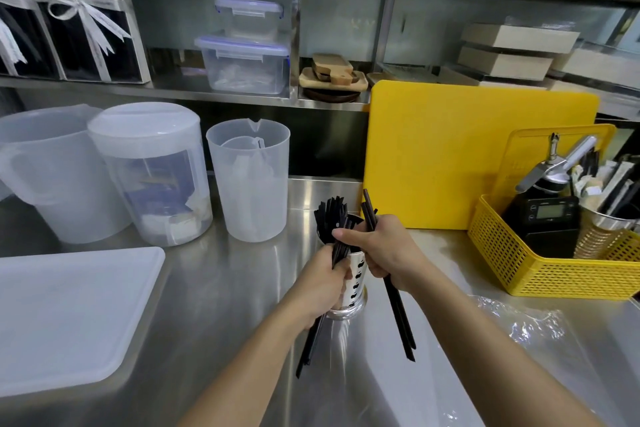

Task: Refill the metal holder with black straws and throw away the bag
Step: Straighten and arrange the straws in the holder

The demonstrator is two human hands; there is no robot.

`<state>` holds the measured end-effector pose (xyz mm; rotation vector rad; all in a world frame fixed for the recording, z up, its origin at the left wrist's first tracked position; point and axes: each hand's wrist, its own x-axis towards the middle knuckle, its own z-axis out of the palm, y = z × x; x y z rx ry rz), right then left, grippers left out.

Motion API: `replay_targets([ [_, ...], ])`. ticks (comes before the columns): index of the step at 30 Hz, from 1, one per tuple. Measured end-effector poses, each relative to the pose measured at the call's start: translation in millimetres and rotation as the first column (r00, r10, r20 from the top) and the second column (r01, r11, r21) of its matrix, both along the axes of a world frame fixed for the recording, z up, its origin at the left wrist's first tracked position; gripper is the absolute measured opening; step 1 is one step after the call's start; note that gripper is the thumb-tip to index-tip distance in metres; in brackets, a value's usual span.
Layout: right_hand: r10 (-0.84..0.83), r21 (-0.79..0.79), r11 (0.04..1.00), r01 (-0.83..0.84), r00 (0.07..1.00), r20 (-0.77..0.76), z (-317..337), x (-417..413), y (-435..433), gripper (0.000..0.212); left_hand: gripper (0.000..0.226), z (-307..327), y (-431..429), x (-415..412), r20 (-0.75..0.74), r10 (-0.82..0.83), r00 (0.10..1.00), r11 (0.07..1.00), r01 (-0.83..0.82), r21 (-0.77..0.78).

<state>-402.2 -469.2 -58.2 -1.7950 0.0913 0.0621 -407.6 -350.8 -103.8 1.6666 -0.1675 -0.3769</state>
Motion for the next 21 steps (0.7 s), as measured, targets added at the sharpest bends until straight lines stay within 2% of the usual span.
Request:
replay_targets([
  [3, 0.018, 0.058, 0.998, -0.017, 1.0, -0.022, -0.8, -0.2, -1.1, 0.033, 0.012, 3.6, 0.4, -1.7, -0.01, -0.051, 0.999, 0.998, 0.05, -0.044],
  [5, 0.041, 0.157, 0.987, -0.037, 0.999, -0.02, -0.6, 0.4, -3.5, 0.036, 0.005, 5.9, 0.3, -2.2, -0.05, -0.051, 0.997, 0.988, 0.043, -0.149],
  [7, 0.022, 0.241, 0.97, -0.019, 1.0, -0.01, 0.6, 1.0, -8.7, 0.037, 0.013, 6.5, 2.4, -1.6, -0.092, -0.028, 0.995, 0.978, 0.008, -0.208],
  [9, -0.032, 0.303, 0.953, 0.028, 0.999, 0.007, 2.9, 1.1, -14.1, 0.034, 0.026, 6.5, 5.8, -0.3, -0.11, 0.021, 0.994, 0.987, -0.038, -0.159],
  [12, -0.184, 0.429, 0.893, 0.136, 0.98, 0.072, 10.7, 1.8, -20.4, 0.023, 0.036, 3.1, 12.2, 6.8, -0.126, 0.204, 0.971, 0.967, -0.22, -0.127],
  [14, -0.318, 0.536, 0.818, 0.207, 0.94, 0.121, 18.8, 2.4, -25.6, 0.021, 0.033, 2.0, 18.6, 13.2, -0.21, 0.365, 0.907, 0.88, -0.41, -0.239],
  [17, -0.472, 0.681, 0.694, 0.235, 0.863, 0.183, 28.6, 1.0, -32.3, 0.022, 0.03, 6.8, 31.7, 21.6, -0.488, 0.398, 0.776, 0.594, -0.624, -0.508],
  [19, -0.469, 0.672, 0.709, 0.214, 0.855, 0.223, 28.6, -0.9, -27.7, 0.023, 0.026, 11.7, 37.5, 27.3, -0.582, 0.372, 0.723, 0.467, -0.687, -0.556],
  [21, -0.376, 0.577, 0.798, 0.173, 0.892, 0.252, 21.9, -3.6, -14.4, 0.028, 0.022, 17.8, 35.4, 30.6, -0.581, 0.301, 0.756, 0.451, -0.65, -0.612],
])
